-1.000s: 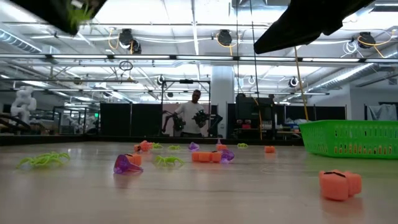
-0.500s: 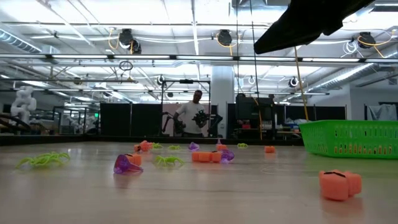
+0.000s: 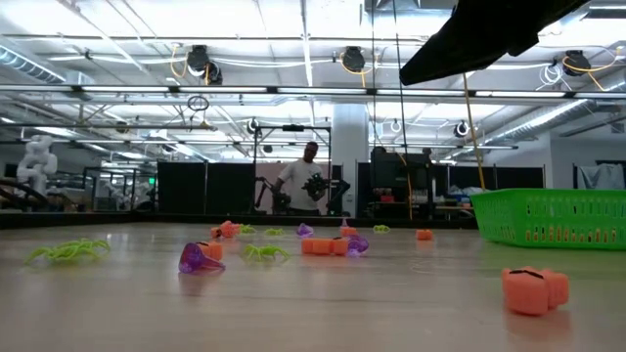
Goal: Sort Halloween decoration
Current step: Put the green spider toy into the yellow bin
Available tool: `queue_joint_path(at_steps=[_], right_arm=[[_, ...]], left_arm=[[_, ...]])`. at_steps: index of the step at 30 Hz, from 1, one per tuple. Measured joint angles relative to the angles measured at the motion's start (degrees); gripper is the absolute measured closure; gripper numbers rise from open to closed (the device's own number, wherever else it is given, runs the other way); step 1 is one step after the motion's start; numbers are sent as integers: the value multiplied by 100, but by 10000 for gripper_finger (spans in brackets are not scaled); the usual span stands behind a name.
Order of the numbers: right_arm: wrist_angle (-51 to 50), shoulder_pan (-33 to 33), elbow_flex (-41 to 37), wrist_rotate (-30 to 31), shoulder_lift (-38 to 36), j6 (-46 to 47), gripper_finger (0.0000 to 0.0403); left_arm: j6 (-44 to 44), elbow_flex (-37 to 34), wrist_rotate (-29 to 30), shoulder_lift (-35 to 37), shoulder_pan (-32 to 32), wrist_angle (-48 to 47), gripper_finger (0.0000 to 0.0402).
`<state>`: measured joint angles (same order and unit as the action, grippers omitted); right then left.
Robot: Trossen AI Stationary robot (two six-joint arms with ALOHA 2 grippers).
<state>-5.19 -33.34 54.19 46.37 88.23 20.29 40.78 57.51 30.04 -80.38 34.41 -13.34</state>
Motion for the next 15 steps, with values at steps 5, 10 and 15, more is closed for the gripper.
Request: queue_joint_path(at_steps=[5, 10, 15], right_arm=[[0, 0, 0, 0, 0, 0, 325], [2, 0, 0, 0, 0, 0, 325], [2, 0, 0, 0, 0, 0, 325]], left_arm=[[1743, -2, 2, 0, 7, 2, 402], [3085, 0, 5, 0, 4, 5, 401], [3784, -1, 10, 0, 4, 228, 402]])
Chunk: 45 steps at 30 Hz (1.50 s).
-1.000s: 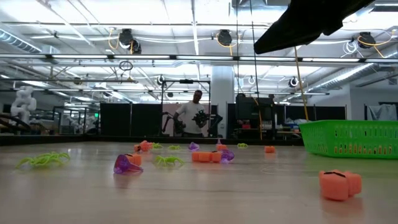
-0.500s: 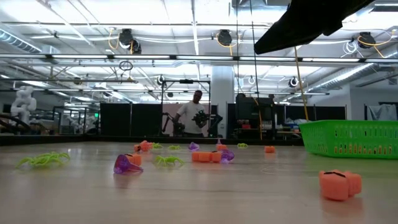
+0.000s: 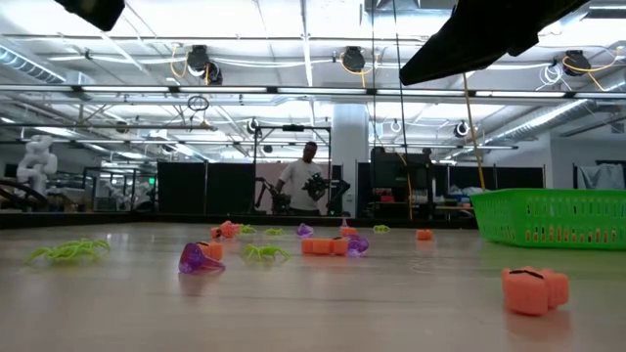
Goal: Sort Halloween decoration
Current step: Put the green spider toy into the yellow bin
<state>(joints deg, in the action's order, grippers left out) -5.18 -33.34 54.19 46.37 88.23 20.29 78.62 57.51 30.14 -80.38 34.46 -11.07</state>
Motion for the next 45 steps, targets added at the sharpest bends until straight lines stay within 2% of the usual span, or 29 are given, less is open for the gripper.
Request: queue_joint_path(at_steps=[6, 24, 34, 38, 45], right_arm=[[1, 0, 0, 2, 0, 0, 325], [15, 0, 0, 2, 0, 0, 326], [202, 0, 0, -12, 1, -68, 325], [1176, -26, 0, -26, 209, -865, 325], [4001, 35, 0, -468, 966, -2957, 321]], left_arm=[[-10, 1, 8, 0, 0, 357, 402], [-36, 1, 10, 0, 0, 356, 402], [-1718, 1, 10, 0, -4, 349, 402], [-2501, 1, 10, 0, -4, 314, 401], [-3744, 1, 9, -2, -2, 283, 401]])
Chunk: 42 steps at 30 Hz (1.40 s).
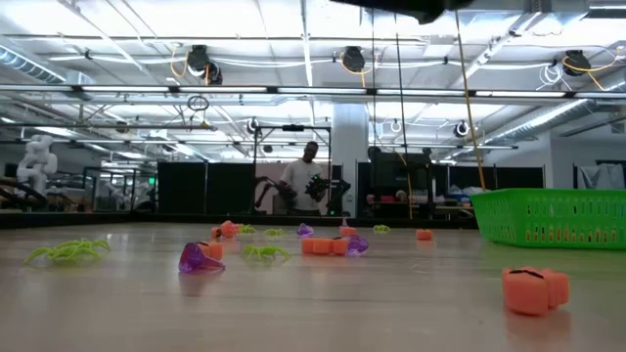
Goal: Sort Halloween decoration
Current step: Put the green spider toy into the yellow bin
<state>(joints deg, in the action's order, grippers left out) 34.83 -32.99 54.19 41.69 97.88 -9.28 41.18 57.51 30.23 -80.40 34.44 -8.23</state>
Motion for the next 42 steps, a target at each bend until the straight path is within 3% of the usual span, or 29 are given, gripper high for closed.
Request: queue_joint_path(at_steps=[5, 13, 19, 29, 42], right_arm=[[1012, 93, 146, -101, 392, -638, 286], [1149, 509, 551, -1261, 524, -389, 212], [1164, 792, 728, -2278, 725, -36, 191], [1137, 843, 734, -2400, 886, 68, 212], [945, 843, 734, -2395, 920, 75, 297]], left_arm=[[-591, 0, -93, -4, 3, -15, 401], [-791, 0, -329, -97, 4, -21, 402], [-789, 0, -336, -321, 2, -23, 402], [-791, 0, -338, -529, 2, 0, 402], [-941, 0, -332, -533, 2, 3, 402]])
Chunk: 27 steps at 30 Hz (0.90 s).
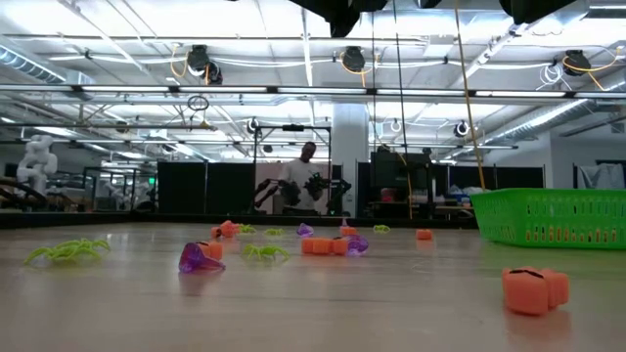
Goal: Sort Halloween decoration
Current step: Put the green spider toy into the yellow bin
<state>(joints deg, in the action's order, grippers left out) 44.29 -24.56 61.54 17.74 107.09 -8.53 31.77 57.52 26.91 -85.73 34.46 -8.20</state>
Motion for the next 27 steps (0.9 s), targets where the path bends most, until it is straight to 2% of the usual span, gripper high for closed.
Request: queue_joint_path(at_steps=[15, 22, 27], right_arm=[[-41, 0, 0, -2, 0, -118, 385], [-83, -2, 0, -4, 0, -160, 400], [-93, 0, 0, 8, 0, -161, 400]], left_arm=[[-2, 0, 10, -1, 0, -3, 402], [-59, 0, 10, 0, -4, -16, 402], [-713, 0, 58, 0, -33, -37, 401]])
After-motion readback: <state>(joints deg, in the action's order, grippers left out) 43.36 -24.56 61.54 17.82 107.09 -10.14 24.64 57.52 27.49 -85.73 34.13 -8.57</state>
